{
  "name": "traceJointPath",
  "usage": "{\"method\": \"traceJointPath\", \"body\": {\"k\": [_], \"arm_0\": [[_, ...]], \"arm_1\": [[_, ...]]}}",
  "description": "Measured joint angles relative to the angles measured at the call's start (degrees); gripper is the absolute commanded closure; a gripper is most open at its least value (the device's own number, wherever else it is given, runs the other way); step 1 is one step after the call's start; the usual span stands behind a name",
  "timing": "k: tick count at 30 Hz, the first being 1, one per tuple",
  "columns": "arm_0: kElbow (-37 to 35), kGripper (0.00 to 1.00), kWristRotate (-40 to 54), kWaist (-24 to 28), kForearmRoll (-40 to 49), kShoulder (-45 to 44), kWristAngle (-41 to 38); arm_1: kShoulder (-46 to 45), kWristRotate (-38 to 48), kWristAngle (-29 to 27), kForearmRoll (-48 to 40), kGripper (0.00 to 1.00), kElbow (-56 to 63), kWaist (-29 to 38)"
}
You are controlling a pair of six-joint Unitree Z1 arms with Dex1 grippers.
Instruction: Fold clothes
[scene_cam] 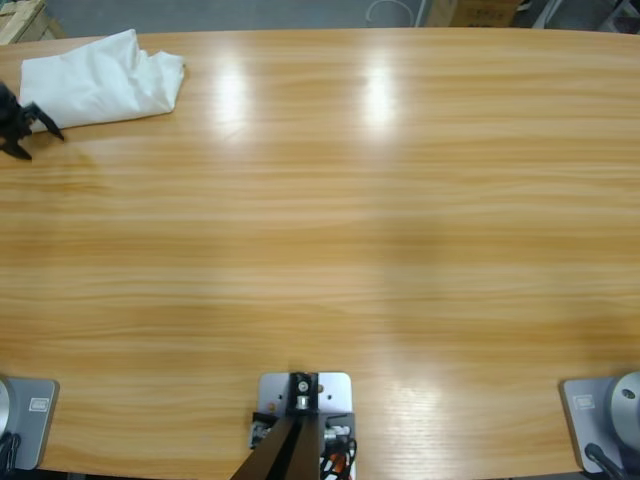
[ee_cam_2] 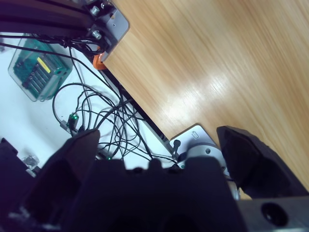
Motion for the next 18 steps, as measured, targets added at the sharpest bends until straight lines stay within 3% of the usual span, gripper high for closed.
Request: {"method": "traceJointPath", "body": {"k": [3,6,9,14,16,18], "arm_0": [[6.70,0.335,0.50,-3.72,-0.57,-5.37,-0.18],[10.86,0.331,1.18,-11.55,-1.31,-16.21,-3.73],[11.62,0.197,1.67,-21.59,-2.50,-22.80,-10.30],[11.63,0.078,1.72,-34.43,-8.20,-27.31,-26.91],[10.82,0.078,1.72,-39.65,-10.39,-28.08,-30.09],[10.19,0.078,1.75,-43.88,-11.48,-29.04,-30.77]], "arm_1": [[0.20,0.00,0.00,0.00,0.000,-0.40,0.00],[0.75,0.00,0.59,-0.19,0.000,-1.04,0.00],[0.81,0.19,5.60,-4.52,0.000,-0.37,-0.68],[1.73,3.07,16.85,-22.94,0.000,9.41,-7.73],[4.03,4.53,15.56,-30.92,0.000,15.39,-9.11],[6.16,5.44,10.79,-37.18,0.000,20.16,-9.52]]}}
